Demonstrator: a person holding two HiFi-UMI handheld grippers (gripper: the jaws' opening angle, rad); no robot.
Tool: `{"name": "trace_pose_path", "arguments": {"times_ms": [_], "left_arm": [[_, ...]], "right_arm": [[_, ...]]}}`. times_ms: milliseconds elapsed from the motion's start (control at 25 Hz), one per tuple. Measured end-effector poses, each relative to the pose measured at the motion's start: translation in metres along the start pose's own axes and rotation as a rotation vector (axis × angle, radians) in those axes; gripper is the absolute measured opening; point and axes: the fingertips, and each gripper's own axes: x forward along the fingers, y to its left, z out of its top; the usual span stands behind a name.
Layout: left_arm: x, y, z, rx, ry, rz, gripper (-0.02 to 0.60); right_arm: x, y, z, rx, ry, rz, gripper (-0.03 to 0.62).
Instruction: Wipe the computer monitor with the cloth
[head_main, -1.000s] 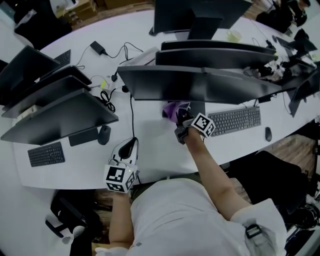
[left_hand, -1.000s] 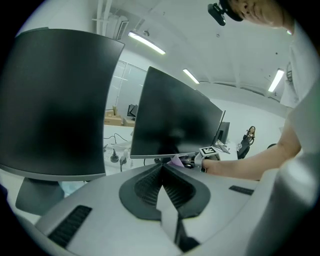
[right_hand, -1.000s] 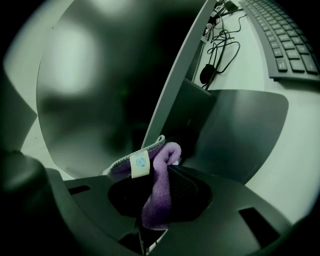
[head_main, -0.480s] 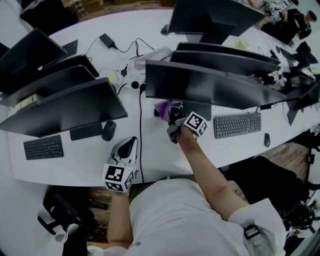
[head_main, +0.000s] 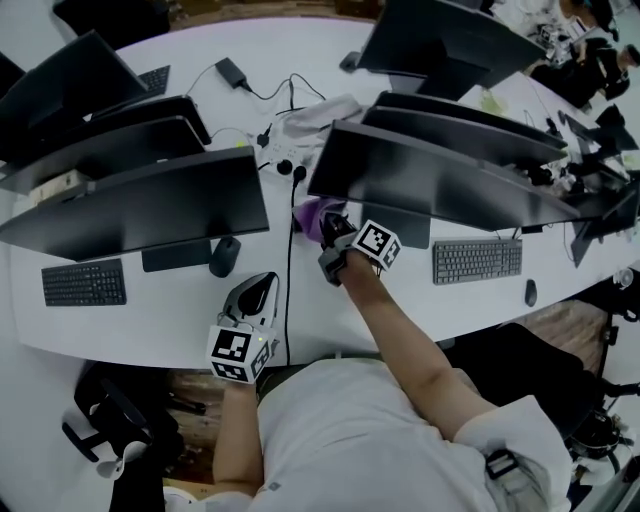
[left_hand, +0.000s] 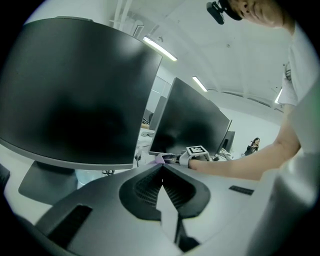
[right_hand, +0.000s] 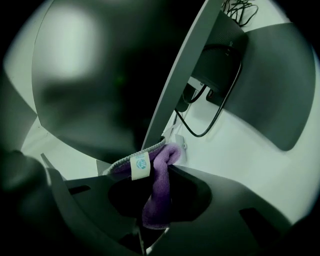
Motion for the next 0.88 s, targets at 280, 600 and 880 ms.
{"name": "trace_pose_path", "arguments": {"times_ms": [280, 600, 880], "left_arm": [[-0.005, 0.009, 0.0, -0.017, -0.011, 0.017, 0.0], [-0.009, 0.015, -0.001, -0.033, -0.019, 0.038, 0.0], [-0.013, 0.019, -0.002, -0.04, -0.02, 0.049, 0.002]], "right_arm": [[0.019, 0.011, -0.017, -0.019, 0.046, 0.007, 0.068], [0.039, 0.023, -0.04, -0.032, 0.109, 0.009, 0.067], [0.054, 0.051, -0.064, -0.084, 0.179, 0.07, 0.071]]}}
